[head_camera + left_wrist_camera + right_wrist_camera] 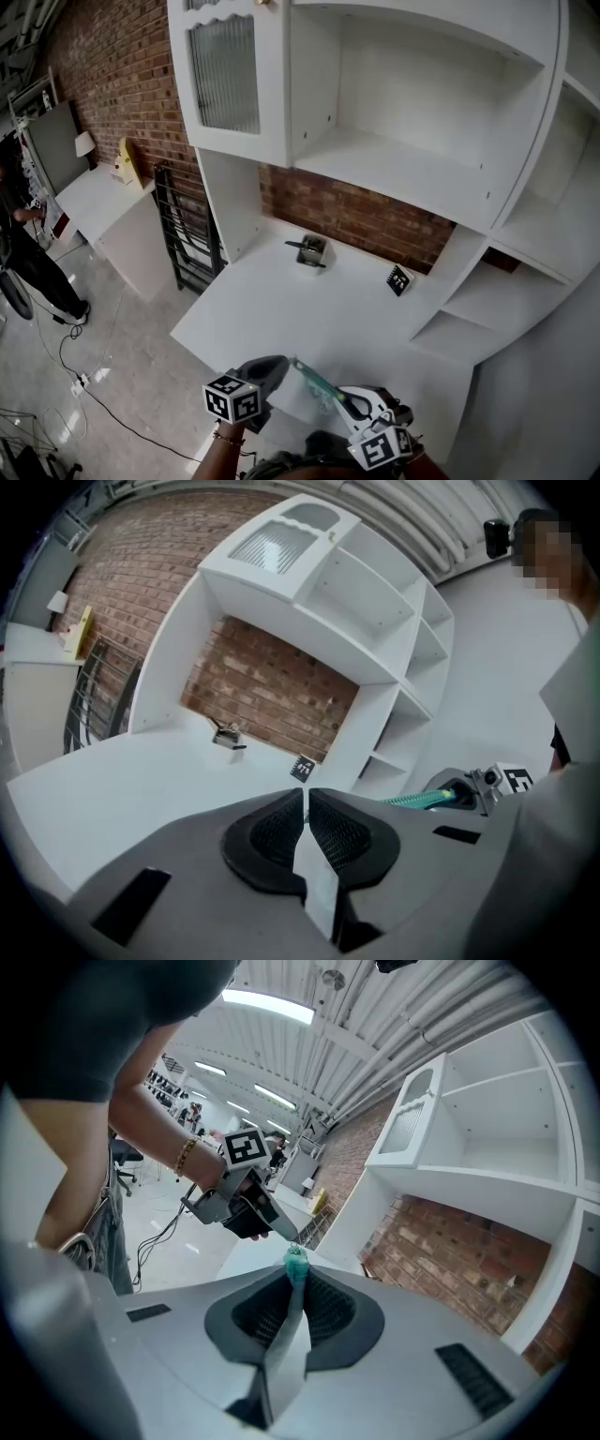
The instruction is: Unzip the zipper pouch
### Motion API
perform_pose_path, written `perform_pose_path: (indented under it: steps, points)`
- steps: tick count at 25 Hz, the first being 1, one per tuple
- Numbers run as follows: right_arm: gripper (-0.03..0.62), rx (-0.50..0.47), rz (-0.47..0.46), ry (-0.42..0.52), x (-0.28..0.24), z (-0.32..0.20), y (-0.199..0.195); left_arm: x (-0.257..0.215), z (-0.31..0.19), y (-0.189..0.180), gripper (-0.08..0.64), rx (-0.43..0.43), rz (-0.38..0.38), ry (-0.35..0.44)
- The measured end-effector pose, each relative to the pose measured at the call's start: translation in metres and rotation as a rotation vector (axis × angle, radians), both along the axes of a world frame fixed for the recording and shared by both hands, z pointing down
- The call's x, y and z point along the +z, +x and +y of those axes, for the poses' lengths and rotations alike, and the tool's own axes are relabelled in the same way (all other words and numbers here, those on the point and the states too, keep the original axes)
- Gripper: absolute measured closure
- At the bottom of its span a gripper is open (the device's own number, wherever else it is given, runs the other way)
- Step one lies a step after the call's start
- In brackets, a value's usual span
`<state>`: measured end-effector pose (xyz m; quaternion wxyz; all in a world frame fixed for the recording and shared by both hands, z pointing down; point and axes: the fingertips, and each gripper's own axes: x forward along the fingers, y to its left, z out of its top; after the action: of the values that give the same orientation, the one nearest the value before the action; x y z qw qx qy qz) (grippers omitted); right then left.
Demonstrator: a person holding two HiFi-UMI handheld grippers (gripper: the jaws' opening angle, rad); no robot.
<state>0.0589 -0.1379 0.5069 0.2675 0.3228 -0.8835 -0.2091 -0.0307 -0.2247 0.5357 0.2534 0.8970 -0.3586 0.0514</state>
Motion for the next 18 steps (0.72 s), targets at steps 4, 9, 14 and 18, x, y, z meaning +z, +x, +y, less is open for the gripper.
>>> perform_pose_path:
  steps: [4, 9, 14, 18]
  points:
    - [0.562, -0.001, 0.003, 0.009, -0.002, -0.002, 0.002, -0.006, 0.004, 0.007, 0.555, 0.03, 0.016, 0.017]
    - [0.562, 0.0, -0.005, 0.005, -0.002, -0.006, 0.002, -0.009, 0.006, 0.011, 0.555, 0.022, 0.025, 0.048]
    - [0.562, -0.012, 0.0, 0.006, -0.004, -0.009, 0.0, -0.017, 0.006, 0.004, 0.555, -0.016, 0.043, 0.077]
    - [0.562, -0.024, 0.017, 0.022, -0.006, -0.016, -0.001, -0.017, 0.005, -0.005, 0.557, -0.042, 0.034, 0.077]
